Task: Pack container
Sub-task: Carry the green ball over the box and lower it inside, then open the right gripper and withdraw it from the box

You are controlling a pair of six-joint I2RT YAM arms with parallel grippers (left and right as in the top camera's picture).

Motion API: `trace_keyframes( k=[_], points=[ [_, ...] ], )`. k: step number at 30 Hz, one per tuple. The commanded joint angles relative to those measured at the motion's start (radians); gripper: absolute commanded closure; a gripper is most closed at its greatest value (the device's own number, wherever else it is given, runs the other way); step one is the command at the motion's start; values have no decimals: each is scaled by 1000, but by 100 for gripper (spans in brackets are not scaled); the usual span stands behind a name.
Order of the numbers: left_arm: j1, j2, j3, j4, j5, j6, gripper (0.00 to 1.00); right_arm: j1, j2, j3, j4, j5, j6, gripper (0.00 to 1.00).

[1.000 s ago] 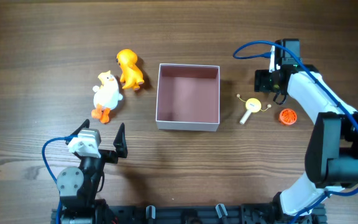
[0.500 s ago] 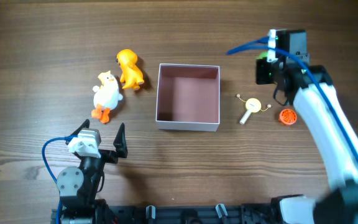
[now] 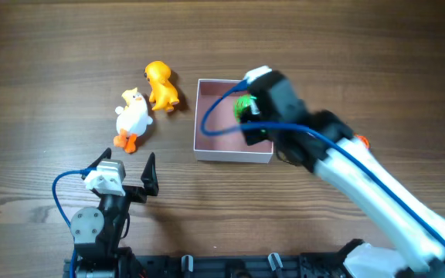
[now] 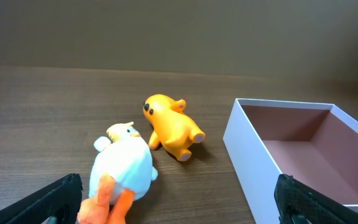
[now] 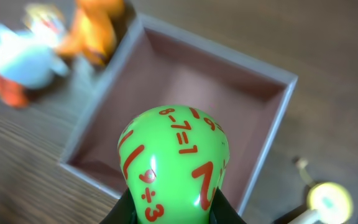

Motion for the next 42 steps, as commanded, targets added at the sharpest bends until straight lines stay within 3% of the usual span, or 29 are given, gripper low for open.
trace_keyframes(
  k=[1, 7, 21, 32, 33, 34, 35, 37, 42],
  points=[
    [7, -7, -6, 3, 16, 16, 0, 3, 130, -10, 31, 6, 53, 96],
    [7, -7, -6, 3, 16, 16, 0, 3, 257, -10, 101, 66, 52, 93],
    [7, -7, -6, 3, 16, 16, 0, -6, 293, -10, 187, 222, 101, 89],
    [7, -7, -6, 3, 16, 16, 0, -42, 365, -10, 241, 235, 94, 81],
    [7, -7, -6, 3, 16, 16, 0, -44, 365, -10, 240, 235, 93, 75],
    [7, -7, -6, 3, 16, 16, 0, -45, 365, -10, 237, 235, 93, 47],
    [7, -7, -6, 3, 16, 16, 0, -45, 365, -10, 235, 235, 93, 28],
    [7, -7, -6, 3, 16, 16, 0, -45, 359, -6, 225, 235, 64, 10],
    [7, -7, -6, 3, 16, 16, 0, -45, 269, 22, 181, 235, 61, 1]
  ],
)
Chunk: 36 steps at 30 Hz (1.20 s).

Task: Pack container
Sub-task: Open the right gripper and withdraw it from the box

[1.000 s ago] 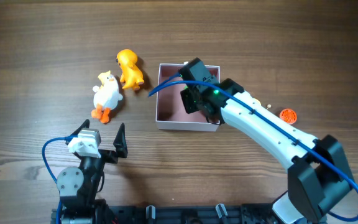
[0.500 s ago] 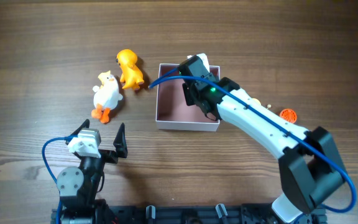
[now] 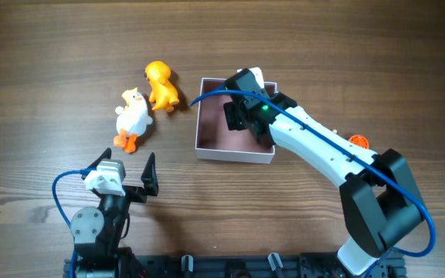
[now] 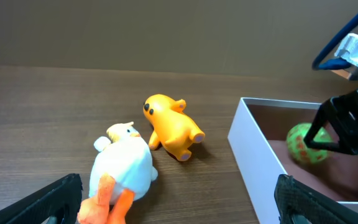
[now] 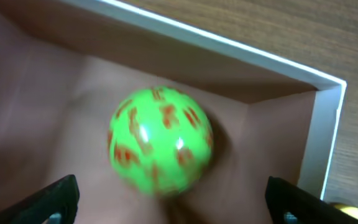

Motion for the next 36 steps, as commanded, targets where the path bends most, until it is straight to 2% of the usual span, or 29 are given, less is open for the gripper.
trace_keyframes(
  k=[1, 7, 10, 13, 17, 20, 24, 31, 36],
  points=[
    [7, -7, -6, 3, 16, 16, 0, -1, -118, 40, -25, 25, -26, 1],
    [7, -7, -6, 3, 16, 16, 0, -1, -411, 137, -160, 35, -29, 1],
    [7, -7, -6, 3, 16, 16, 0, -2, -590, 145, -227, 117, -14, 1],
    [7, -7, -6, 3, 16, 16, 0, -6, -761, 145, -372, 282, 113, 0],
    [7, -7, -6, 3, 16, 16, 0, -31, -859, 137, -537, 305, 192, 1],
    [7, -7, -6, 3, 16, 16, 0, -47, -854, 114, -642, 304, 248, 0],
    [7, -7, -6, 3, 16, 16, 0, -48, -814, 26, -656, 297, 265, 0],
    [7, -7, -6, 3, 16, 16, 0, -49, -570, -171, -539, 266, 321, 0],
    [7, -7, -6, 3, 16, 16, 0, -103, -385, -183, -465, 197, 309, 0]
  ],
)
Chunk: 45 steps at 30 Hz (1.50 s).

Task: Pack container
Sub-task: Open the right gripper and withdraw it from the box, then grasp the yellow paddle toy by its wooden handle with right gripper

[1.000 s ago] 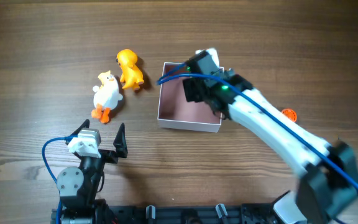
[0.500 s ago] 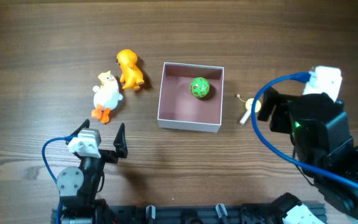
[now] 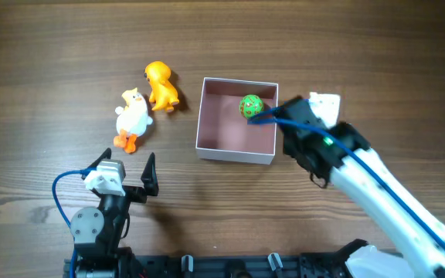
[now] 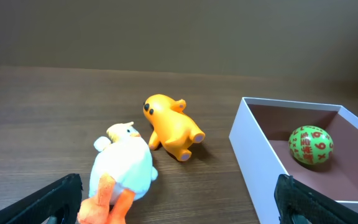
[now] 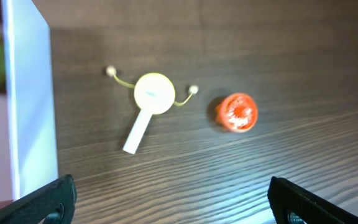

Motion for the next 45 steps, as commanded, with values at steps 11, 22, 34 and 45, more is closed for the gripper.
trace_keyframes(
  k=[11, 22, 34, 45],
  points=[
    [7, -7, -6, 3, 16, 16, 0, -329, 154, -8, 121, -275, -170, 0],
    [7, -7, -6, 3, 16, 16, 0, -410, 155, -49, 152, -426, -208, 0],
    [7, -7, -6, 3, 16, 16, 0, -410, 155, -346, 478, -593, -125, 23],
    [7, -7, -6, 3, 16, 16, 0, -410, 155, -346, 584, -641, -68, 23]
  ],
)
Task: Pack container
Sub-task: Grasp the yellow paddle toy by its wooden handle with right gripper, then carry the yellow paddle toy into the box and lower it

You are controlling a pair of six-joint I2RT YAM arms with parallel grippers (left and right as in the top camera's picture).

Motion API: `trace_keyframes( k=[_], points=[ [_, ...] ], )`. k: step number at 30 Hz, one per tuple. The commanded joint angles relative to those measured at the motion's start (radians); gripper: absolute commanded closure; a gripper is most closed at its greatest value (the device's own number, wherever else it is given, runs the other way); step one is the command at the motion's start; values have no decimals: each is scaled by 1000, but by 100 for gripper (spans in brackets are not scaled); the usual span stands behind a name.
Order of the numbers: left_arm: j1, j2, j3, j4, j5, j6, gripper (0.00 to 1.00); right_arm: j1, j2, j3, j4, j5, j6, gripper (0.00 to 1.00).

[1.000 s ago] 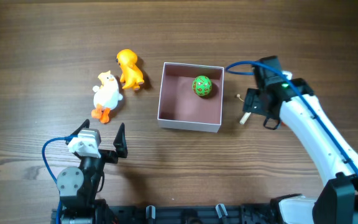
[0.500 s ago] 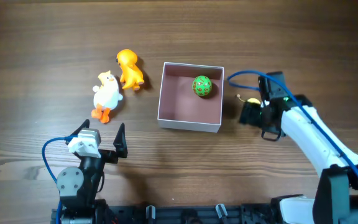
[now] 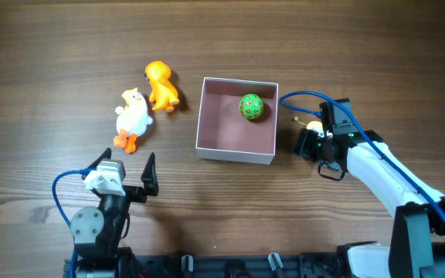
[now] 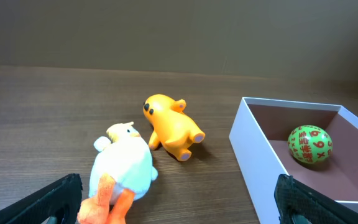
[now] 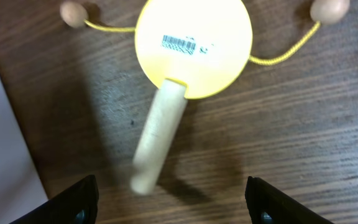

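Observation:
A white box (image 3: 236, 152) with a pink floor holds a green ball (image 3: 251, 106) with red numbers, also seen in the left wrist view as the ball (image 4: 309, 144) inside the box (image 4: 253, 162). My right gripper (image 5: 169, 199) hangs open just over a yellow rattle drum (image 5: 192, 46), whose pale handle (image 5: 159, 137) points down toward the gap between the fingers. Overhead, the right gripper (image 3: 315, 143) stands right of the box. A white duck (image 3: 132, 117) and an orange toy (image 3: 161, 86) lie left of the box. My left gripper (image 4: 178, 199) rests open near the front edge.
The rattle's two wooden beads (image 5: 73, 12) on yellow strings lie either side of its disc. The box's right wall (image 5: 2, 124) is close on the left in the right wrist view. Bare wood lies around the toys.
My right gripper has come down from high above the table to just over the rattle drum, right of the box. The ball, duck, orange toy and left arm have not moved.
My right gripper held the green ball above the box. Then it was open low inside the box with the ball loose beneath it. After that it was right of the box, high over the rattle drum and an orange item, and now it is low over the rattle.

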Motion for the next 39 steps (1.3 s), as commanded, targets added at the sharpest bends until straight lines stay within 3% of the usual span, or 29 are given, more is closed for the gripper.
trace_keyframes(
  k=[1, 4, 9, 21, 23, 25, 29, 34, 39],
  points=[
    [7, -7, -6, 3, 16, 16, 0, -3, 2, 2, 21, -20, 51, 24],
    [7, -7, -6, 3, 16, 16, 0, -3, 2, 2, 37, -15, 101, 25],
    [7, -7, -6, 3, 16, 16, 0, -3, 2, 2, 80, 16, 153, 41],
    [7, -7, -6, 3, 16, 16, 0, 35, 144, 2, 140, 117, 196, 42],
    [7, -7, -6, 3, 16, 16, 0, 35, 163, 2, 152, 121, 195, 48],
    [7, -7, -6, 3, 16, 16, 0, 35, 165, 2, 151, 132, 177, 71],
    [7, -7, -6, 3, 16, 16, 0, 35, 164, 21, 113, 167, 133, 90],
    [7, -7, -6, 3, 16, 16, 0, 35, 160, 86, -2, 235, 61, 92],
    [7, -7, -6, 3, 16, 16, 0, 35, 124, 260, -189, 280, -48, 95]
  ],
)
